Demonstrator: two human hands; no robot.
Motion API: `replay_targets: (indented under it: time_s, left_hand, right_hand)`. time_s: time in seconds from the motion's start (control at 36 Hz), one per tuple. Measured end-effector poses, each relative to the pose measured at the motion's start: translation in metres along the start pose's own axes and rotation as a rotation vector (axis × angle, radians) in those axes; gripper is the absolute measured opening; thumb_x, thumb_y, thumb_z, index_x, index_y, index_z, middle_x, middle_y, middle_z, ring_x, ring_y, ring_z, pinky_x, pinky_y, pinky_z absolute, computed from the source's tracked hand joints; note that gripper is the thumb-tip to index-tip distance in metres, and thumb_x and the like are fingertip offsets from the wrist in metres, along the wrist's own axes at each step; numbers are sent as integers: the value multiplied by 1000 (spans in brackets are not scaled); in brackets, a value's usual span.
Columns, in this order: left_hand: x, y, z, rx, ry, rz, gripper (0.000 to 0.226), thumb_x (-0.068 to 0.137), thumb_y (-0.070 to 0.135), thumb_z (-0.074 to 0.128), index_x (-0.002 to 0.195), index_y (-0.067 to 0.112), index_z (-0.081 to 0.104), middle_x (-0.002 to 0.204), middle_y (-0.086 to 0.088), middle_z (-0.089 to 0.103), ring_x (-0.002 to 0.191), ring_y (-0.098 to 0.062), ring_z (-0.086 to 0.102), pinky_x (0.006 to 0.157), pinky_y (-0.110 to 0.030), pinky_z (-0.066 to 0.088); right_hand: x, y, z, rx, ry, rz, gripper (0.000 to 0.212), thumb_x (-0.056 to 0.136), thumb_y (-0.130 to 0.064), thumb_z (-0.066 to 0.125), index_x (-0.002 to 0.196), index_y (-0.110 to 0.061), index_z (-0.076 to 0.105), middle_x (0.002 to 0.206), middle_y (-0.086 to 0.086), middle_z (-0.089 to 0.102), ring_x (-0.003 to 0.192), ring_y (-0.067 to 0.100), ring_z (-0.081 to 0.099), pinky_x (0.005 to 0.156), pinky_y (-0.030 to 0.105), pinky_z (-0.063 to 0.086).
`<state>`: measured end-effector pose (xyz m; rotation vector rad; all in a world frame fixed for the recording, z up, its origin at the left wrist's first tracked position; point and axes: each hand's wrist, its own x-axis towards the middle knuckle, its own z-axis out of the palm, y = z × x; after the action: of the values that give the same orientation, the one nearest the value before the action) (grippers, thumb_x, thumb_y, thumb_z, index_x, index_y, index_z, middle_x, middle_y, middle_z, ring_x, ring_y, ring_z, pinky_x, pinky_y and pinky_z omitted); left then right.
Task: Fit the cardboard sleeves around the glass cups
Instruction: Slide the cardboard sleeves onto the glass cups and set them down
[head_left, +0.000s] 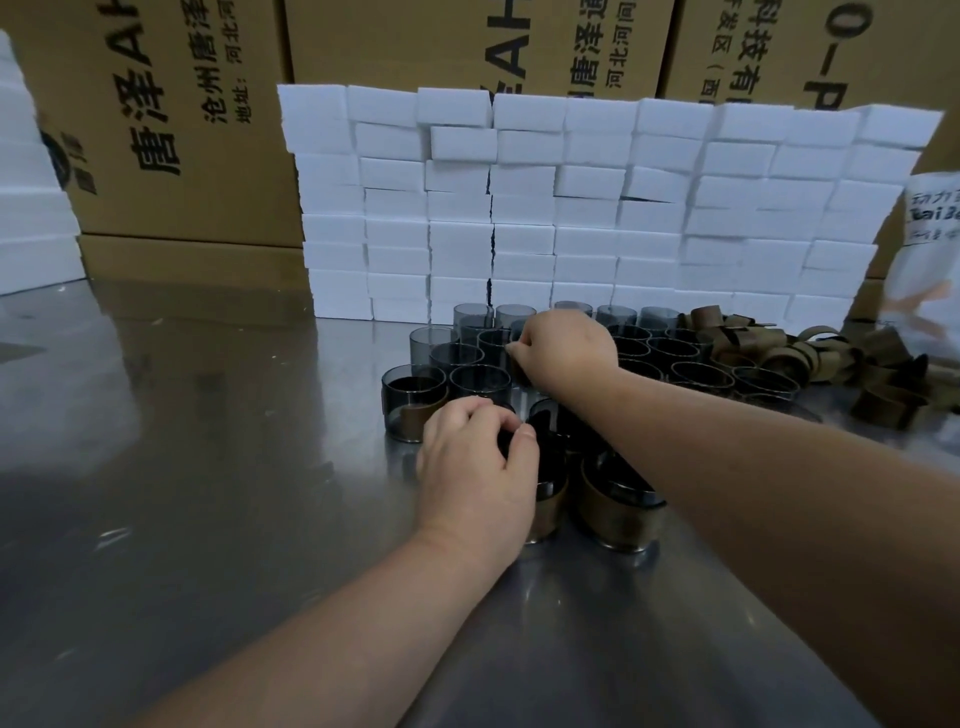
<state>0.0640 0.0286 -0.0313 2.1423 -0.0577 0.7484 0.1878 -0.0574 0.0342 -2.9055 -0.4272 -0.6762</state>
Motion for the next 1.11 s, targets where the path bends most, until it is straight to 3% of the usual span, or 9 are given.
replay_targets:
  time_s: [0.14, 0.22, 0.33, 0.58, 0.67, 0.72, 0.86, 1.03, 1.11]
  left_hand:
    - [-1, 0, -1, -10, -12, 0, 8, 86, 32, 45, 83, 29, 51, 106, 12, 44, 116, -12, 35, 102, -33, 29]
    - [0, 0, -1, -13, -17, -3, 10, 86, 33, 42, 83, 28, 51, 105, 13, 43, 116, -10, 35, 101, -31, 29]
    - [0, -2, -1, -11, -10, 4, 8, 88, 30, 45, 83, 28, 51, 106, 13, 43, 116, -10, 35, 101, -30, 28]
    - [0, -4, 1, -39, 29, 31, 21, 83, 37, 37, 79, 28, 56, 99, 15, 45, 102, -2, 33, 93, -23, 27]
    - [1, -3, 1, -43, 39, 41, 22, 81, 38, 36, 78, 27, 55, 97, 15, 45, 102, -4, 35, 92, -23, 27]
    - [1, -4, 2, -52, 51, 42, 23, 82, 36, 37, 80, 26, 57, 95, 16, 44, 102, -5, 36, 92, -23, 27]
    - [1, -3, 4, -47, 70, 39, 28, 86, 31, 39, 84, 18, 65, 93, 19, 43, 101, -5, 35, 90, -21, 25]
    - [1, -3, 4, -57, 72, 52, 22, 88, 30, 40, 79, 23, 60, 88, 28, 41, 99, -2, 34, 89, -19, 24]
    - [0, -2, 3, -64, 61, 51, 23, 83, 36, 35, 78, 28, 55, 89, 27, 43, 98, 1, 33, 88, -18, 24]
  right_hand:
    - [1, 0, 5, 41, -83, -17, 39, 92, -37, 52, 61, -14, 50, 62, 0, 48, 72, 22, 49, 60, 26, 35]
    - [4, 1, 1, 73, -167, -54, 42, 92, -37, 50, 57, -14, 51, 58, 0, 47, 62, 18, 47, 48, 26, 27]
    - [3, 13, -9, 82, -230, -72, 50, 96, -42, 41, 55, -13, 45, 56, 2, 45, 53, 15, 42, 46, 27, 24]
    - [-13, 146, -65, 13, 25, 202, 34, 95, -36, 44, 104, -13, 66, 102, 15, 65, 90, 29, 55, 71, 31, 38]
    - [-25, 206, -74, -66, 11, 365, 38, 94, -29, 44, 130, -18, 52, 133, 16, 51, 116, 36, 49, 91, 41, 41]
    - [-36, 239, -72, -124, 10, 455, 49, 90, -25, 49, 138, -21, 40, 142, 15, 40, 124, 40, 41, 101, 49, 37]
    - [-64, 288, -49, -66, 132, 542, 61, 75, -14, 67, 126, -17, 34, 142, 20, 25, 122, 49, 36, 98, 55, 38]
    - [-73, 300, -22, -145, -36, 625, 92, 70, -42, 76, 144, -28, 22, 154, -2, -5, 140, 33, 4, 109, 57, 22]
    - [-70, 299, -16, -98, -54, 707, 99, 71, -46, 74, 147, -26, 14, 155, 0, -12, 141, 35, -1, 110, 57, 20]
